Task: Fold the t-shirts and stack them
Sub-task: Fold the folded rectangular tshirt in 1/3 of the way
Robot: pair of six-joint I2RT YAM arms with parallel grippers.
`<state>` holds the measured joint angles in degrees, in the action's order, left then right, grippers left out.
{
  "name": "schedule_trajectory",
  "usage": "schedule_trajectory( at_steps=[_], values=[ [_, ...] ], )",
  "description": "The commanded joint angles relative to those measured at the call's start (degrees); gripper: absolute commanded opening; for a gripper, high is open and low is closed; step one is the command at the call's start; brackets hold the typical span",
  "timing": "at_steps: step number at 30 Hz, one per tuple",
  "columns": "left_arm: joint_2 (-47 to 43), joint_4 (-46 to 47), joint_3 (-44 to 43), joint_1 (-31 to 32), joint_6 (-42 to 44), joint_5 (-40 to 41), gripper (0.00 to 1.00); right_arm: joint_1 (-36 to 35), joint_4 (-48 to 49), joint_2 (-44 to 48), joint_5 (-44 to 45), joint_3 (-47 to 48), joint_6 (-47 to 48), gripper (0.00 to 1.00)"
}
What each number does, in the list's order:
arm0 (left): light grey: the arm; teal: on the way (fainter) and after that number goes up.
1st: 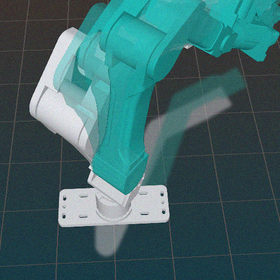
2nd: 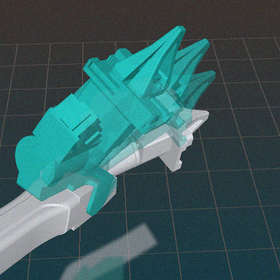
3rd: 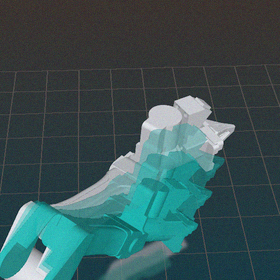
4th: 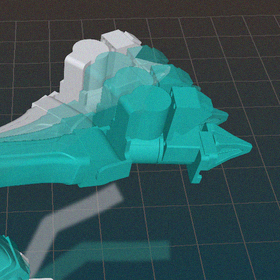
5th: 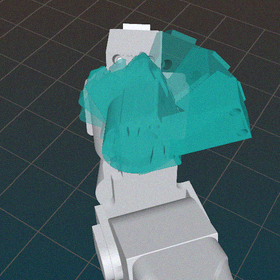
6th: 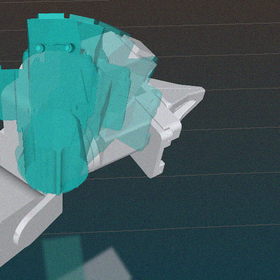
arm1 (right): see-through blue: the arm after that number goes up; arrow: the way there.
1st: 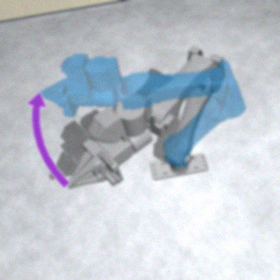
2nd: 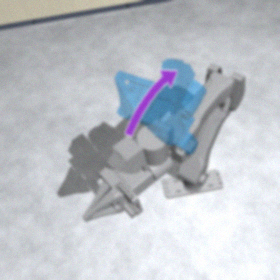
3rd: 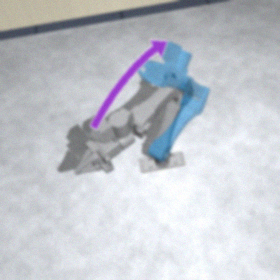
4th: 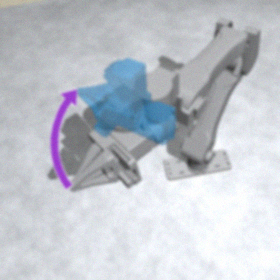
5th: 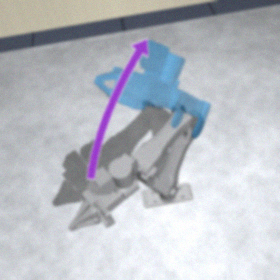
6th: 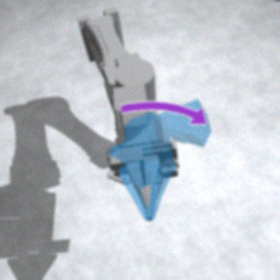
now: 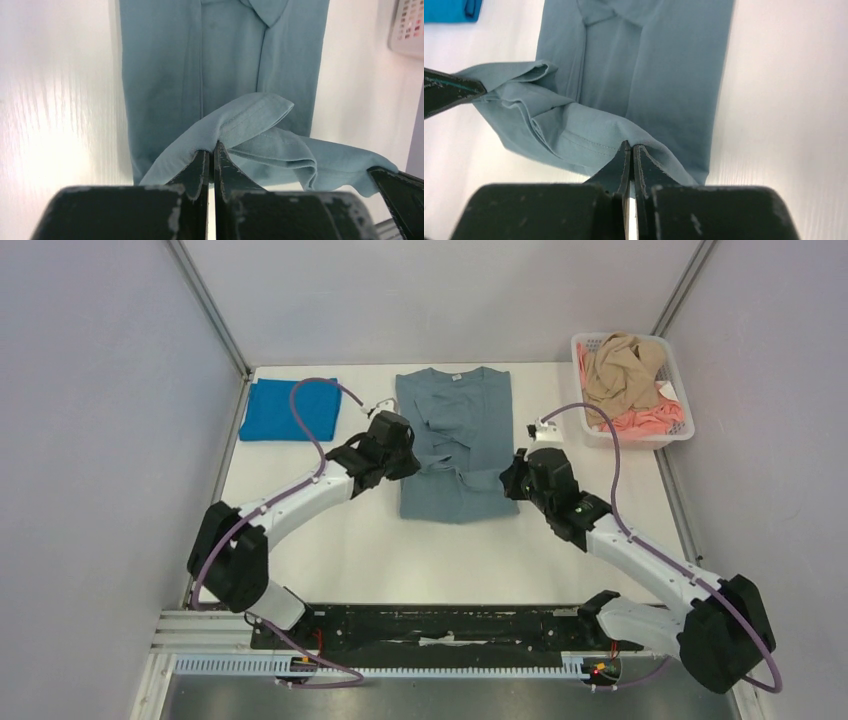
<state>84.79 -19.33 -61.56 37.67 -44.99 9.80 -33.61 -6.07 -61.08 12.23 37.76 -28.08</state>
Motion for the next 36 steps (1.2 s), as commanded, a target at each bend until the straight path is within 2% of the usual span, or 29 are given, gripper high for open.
schedule_trajectory(
  at_steps=[1,7,18,20,23,25,26,27,28,29,30,31,36],
  values=[
    [5.8,2.7,-6.1,-3.3,4.4,-2.5,0.02,4.0,7.5,-5.1,-1.8,5.4,3.9,0.0],
    [13.0,2.2,-12.9,-7.3,6.1,-4.6,0.02,8.3,9.7,-13.6,-6.5,10.5,8.3,0.0],
    [23.4,0.1,-21.0,-10.8,7.7,-4.8,0.03,12.9,12.0,-28.2,-10.5,18.0,9.9,0.01],
    [27.0,-1.1,-24.3,-11.5,7.6,-5.6,0.05,13.9,12.2,-31.1,-10.2,19.9,9.4,0.04],
    [31.5,-3.3,-29.3,-13.0,7.1,-6.1,0.17,16.0,12.3,-37.6,-9.1,24.8,8.5,0.1],
    [33.1,-5.3,-32.8,-14.3,6.9,-4.9,0.48,17.7,9.5,-42.2,-9.4,30.5,7.3,0.18],
    [33.4,-6.2,-34.7,-15.0,7.9,-5.3,0.64,18.6,6.8,-43.9,-11.1,33.3,7.1,0.33],
    [33.6,-7.2,-36.0,-15.5,8.6,-5.6,0.74,19.8,3.8,-45.2,-12.0,36.6,7.0,0.45],
    [33.4,-8.9,-37.3,-16.2,9.5,-6.2,0.77,20.5,0.7,-45.7,-14.2,38.3,7.2,0.53],
    [32.6,-9.9,-37.6,-16.5,10.1,-6.7,0.78,21.1,-0.5,-45.3,-14.7,38.9,7.9,0.69],
    [30.9,-10.4,-36.4,-16.6,10.3,-6.6,0.79,21.2,-0.9,-43.8,-14.0,37.3,8.4,0.94],
    [29.2,-9.7,-34.4,-16.5,10.4,-6.9,0.79,21.3,-0.5,-41.5,-13.2,34.9,8.8,0.98],
    [17.4,-1.8,-15.3,-16.2,7.9,-14.3,0.81,21.3,7.9,-27.8,-16.9,14.7,7.2,0.98]
  ],
)
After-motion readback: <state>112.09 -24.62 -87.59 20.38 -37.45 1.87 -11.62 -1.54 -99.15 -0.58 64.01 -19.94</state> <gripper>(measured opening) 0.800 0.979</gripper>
